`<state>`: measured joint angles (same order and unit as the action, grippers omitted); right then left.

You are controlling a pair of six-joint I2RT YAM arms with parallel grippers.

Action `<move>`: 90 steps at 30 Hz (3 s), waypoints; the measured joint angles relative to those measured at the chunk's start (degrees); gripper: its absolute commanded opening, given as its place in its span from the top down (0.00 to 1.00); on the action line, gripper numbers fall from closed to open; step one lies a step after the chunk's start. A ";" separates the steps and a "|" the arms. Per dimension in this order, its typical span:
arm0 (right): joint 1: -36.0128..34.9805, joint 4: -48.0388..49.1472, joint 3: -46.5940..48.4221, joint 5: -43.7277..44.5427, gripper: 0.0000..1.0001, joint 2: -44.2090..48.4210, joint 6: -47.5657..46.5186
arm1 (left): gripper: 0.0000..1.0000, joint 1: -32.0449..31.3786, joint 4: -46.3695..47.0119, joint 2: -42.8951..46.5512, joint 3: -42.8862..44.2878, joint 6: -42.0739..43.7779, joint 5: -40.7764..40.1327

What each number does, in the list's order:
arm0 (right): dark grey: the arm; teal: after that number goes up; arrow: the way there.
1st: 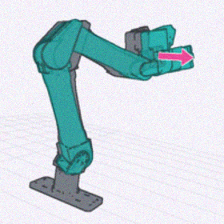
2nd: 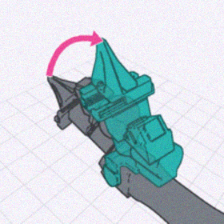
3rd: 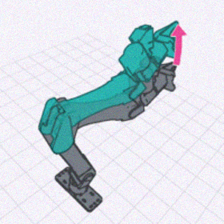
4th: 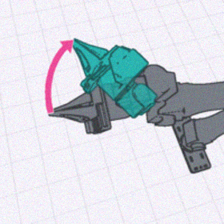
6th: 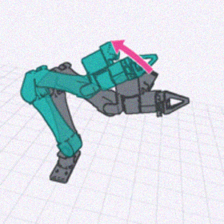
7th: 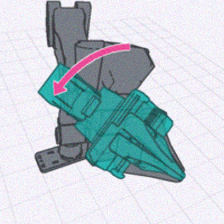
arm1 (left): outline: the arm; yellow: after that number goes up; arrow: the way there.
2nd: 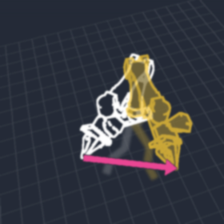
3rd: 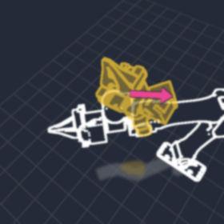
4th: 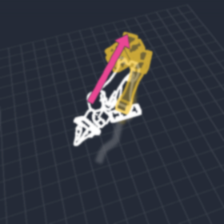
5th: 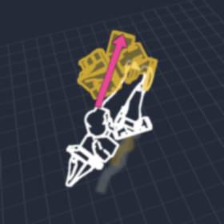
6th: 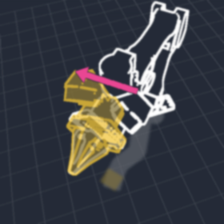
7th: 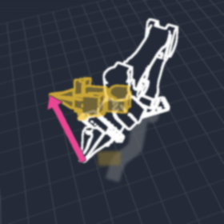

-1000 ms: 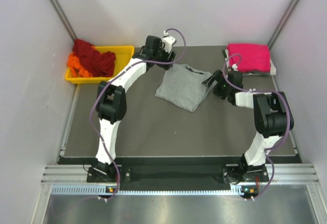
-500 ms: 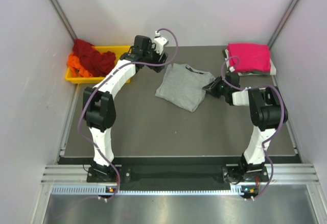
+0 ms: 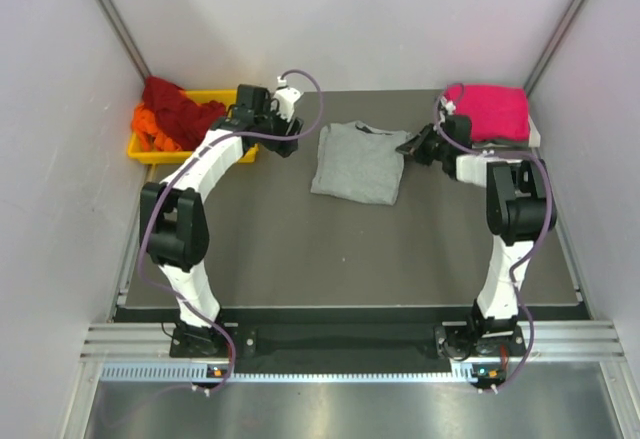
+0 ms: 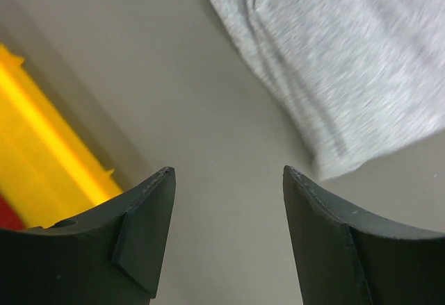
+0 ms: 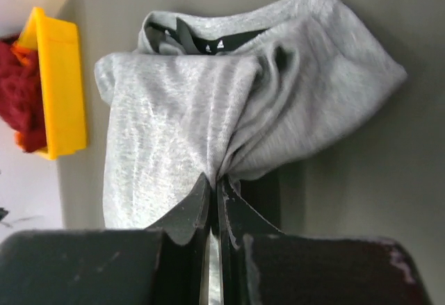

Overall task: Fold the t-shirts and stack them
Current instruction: Neatly place the folded tshirt to the corner

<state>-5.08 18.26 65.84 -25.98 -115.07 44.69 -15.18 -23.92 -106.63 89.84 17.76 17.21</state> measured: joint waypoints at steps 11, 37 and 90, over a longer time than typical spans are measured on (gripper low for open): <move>0.33 -34.73 40.74 8.94 1.00 -11.85 -24.28 | 0.32 2.03 -0.11 3.74 -3.28 1.36 -0.61; 2.67 -56.48 72.32 32.06 1.00 -16.02 -45.38 | 0.33 2.08 -0.59 3.74 -3.28 1.73 -0.68; 21.33 -40.96 74.34 32.37 0.00 -27.45 -60.15 | 0.37 2.08 -10.23 -0.79 -0.37 3.91 -5.73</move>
<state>16.25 -22.70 140.18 6.39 -142.52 -15.46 -13.10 -34.15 -107.42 89.47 21.67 11.49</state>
